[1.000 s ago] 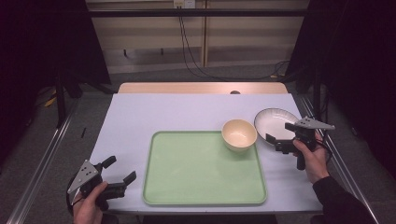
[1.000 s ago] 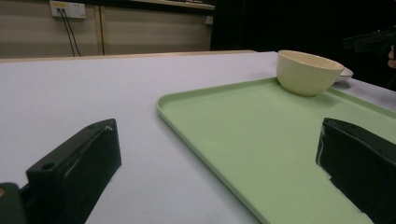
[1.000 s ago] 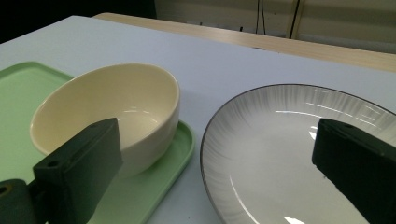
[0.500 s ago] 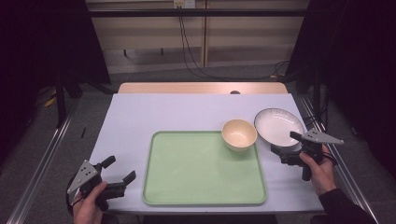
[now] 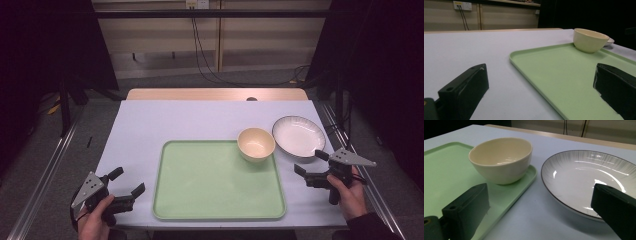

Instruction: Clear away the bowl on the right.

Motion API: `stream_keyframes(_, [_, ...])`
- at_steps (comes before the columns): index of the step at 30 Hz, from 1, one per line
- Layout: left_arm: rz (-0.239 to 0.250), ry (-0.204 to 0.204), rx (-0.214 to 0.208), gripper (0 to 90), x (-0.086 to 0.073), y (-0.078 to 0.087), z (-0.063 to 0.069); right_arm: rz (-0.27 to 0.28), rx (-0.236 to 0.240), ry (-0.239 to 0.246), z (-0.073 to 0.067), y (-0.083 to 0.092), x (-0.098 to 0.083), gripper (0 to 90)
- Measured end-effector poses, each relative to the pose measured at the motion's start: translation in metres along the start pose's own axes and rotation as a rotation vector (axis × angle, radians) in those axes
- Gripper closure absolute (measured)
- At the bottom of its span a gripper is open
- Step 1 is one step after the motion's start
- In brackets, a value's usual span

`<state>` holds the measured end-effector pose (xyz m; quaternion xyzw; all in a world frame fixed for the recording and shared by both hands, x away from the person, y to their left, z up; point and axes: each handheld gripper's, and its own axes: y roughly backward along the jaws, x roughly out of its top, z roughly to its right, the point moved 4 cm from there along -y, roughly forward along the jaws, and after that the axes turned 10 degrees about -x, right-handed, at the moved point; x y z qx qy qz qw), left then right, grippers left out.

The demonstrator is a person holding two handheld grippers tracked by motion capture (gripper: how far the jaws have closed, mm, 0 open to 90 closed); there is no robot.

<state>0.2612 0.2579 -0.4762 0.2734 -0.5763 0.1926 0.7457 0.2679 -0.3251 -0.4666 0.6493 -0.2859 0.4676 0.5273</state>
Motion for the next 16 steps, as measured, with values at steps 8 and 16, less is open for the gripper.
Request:
stream_keyframes(8, [0.000, 0.001, 0.001, 0.0, 0.000, 0.000, 0.000, -0.038, 0.000, -0.012, 0.006, 0.008, -0.014, 1.9])
stream_keyframes(16, [-0.006, -0.004, -0.012, 0.1, 0.000, 0.000, 0.000, -0.054, 0.006, 0.020, 0.005, 0.011, -0.019, 1.8])
